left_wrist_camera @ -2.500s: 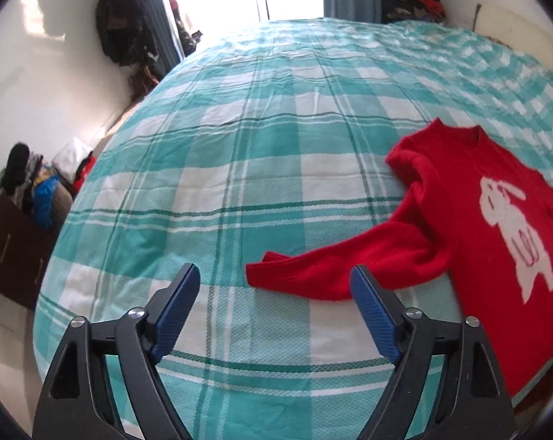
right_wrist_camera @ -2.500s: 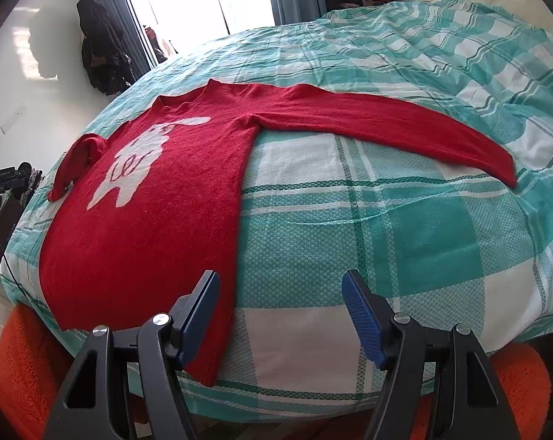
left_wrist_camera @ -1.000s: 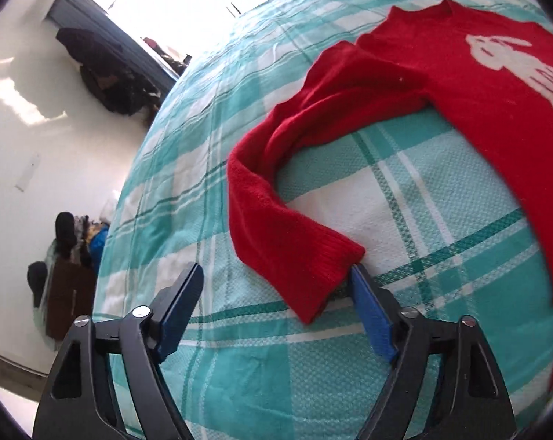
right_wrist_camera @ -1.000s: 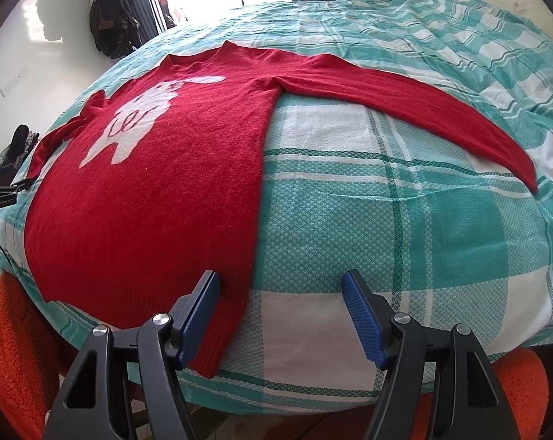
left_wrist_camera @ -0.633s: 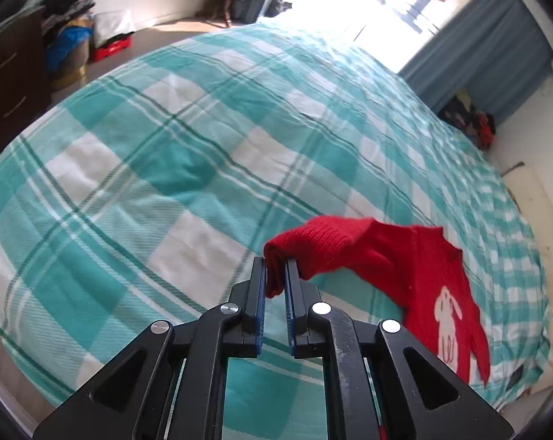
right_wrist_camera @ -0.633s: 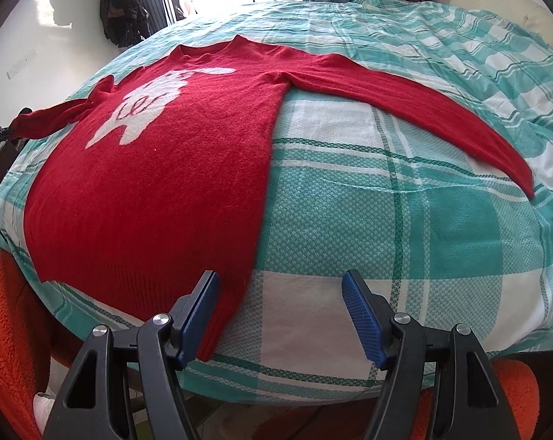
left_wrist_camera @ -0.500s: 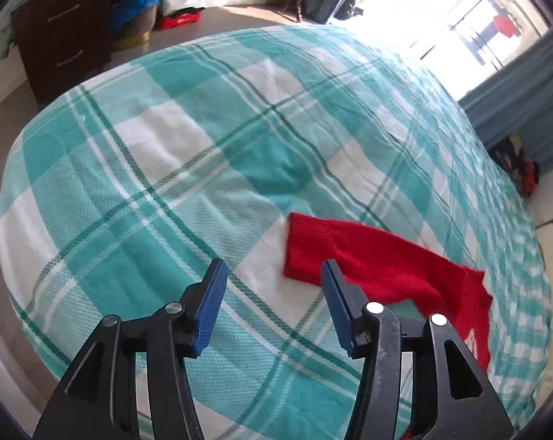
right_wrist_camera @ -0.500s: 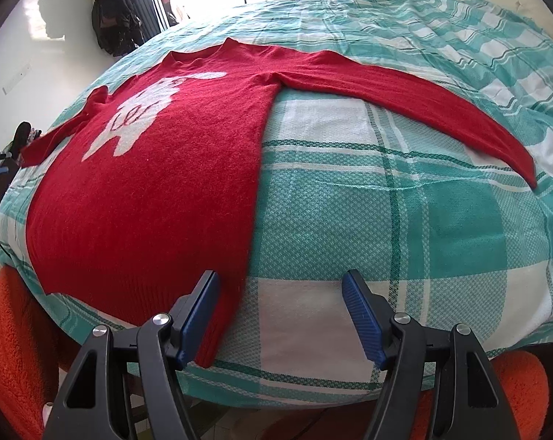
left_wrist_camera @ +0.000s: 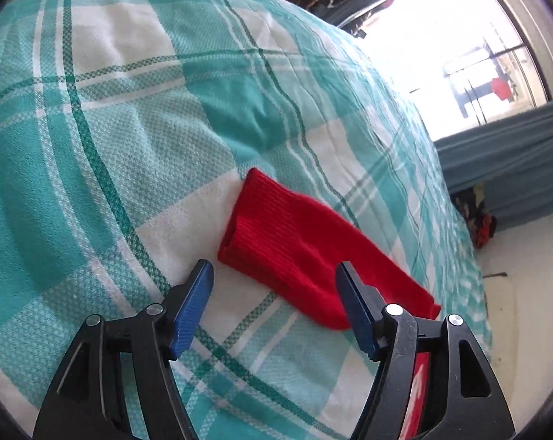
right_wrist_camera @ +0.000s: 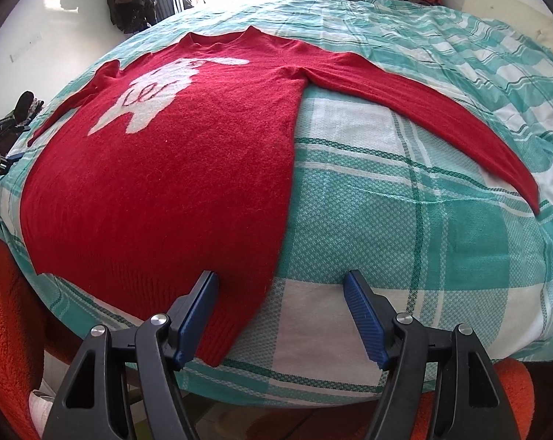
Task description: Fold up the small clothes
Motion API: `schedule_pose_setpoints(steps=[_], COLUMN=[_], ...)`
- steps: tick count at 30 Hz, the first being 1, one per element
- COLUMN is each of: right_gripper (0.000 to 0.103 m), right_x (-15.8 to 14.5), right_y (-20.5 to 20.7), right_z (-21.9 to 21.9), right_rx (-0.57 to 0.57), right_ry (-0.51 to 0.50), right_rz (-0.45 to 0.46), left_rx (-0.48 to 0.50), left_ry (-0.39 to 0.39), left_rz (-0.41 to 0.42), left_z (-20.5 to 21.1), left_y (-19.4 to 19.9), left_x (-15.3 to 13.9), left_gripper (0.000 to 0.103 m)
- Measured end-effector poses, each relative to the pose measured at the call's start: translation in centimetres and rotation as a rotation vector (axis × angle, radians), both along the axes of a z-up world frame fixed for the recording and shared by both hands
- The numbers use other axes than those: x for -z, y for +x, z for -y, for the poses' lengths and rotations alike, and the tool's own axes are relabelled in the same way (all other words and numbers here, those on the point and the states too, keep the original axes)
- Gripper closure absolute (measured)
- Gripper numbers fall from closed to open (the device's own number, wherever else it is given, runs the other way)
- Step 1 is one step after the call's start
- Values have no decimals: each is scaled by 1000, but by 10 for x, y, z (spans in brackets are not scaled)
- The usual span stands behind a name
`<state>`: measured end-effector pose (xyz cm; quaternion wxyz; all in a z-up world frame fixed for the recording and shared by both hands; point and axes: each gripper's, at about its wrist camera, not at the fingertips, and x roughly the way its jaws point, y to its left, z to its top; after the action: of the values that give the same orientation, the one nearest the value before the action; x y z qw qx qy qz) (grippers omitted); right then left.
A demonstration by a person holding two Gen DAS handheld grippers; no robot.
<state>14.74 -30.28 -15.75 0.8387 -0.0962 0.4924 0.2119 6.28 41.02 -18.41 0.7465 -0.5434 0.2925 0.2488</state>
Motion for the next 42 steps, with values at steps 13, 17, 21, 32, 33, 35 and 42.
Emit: schedule_pose_setpoints(steps=[13,17,21,32,33,35,42], right_gripper=[32,32,32,32,32,32,32], right_x=[-2,2,2,3,2,1,5], right_y=[-21,-21,-24,-21,-22,-25,-27], right_z=[-35,-42,-44,-48,-47,-46,-44], right_rx=[-118,-146,-163,-162,-162,-165,-165], right_ry=[-129,-144,-148,-135,-134,-135,-152], right_rz=[29,23,30,27,29,35,24], left_rx=[-35,-47,-104,120,50,-34,142], left_ry=[169,147,208,515,482,375,193], left_rz=[-169,-270,-194,-369,-398,-389,-290], left_z=[-67,-63,-40,-6,-20,-47,-57], left_y=[37,9,-33,43,39,25,24], left_x=[-50,-22,-24,-61,-56,-39,-3], left_gripper=[95,57,51,33,29,28,101])
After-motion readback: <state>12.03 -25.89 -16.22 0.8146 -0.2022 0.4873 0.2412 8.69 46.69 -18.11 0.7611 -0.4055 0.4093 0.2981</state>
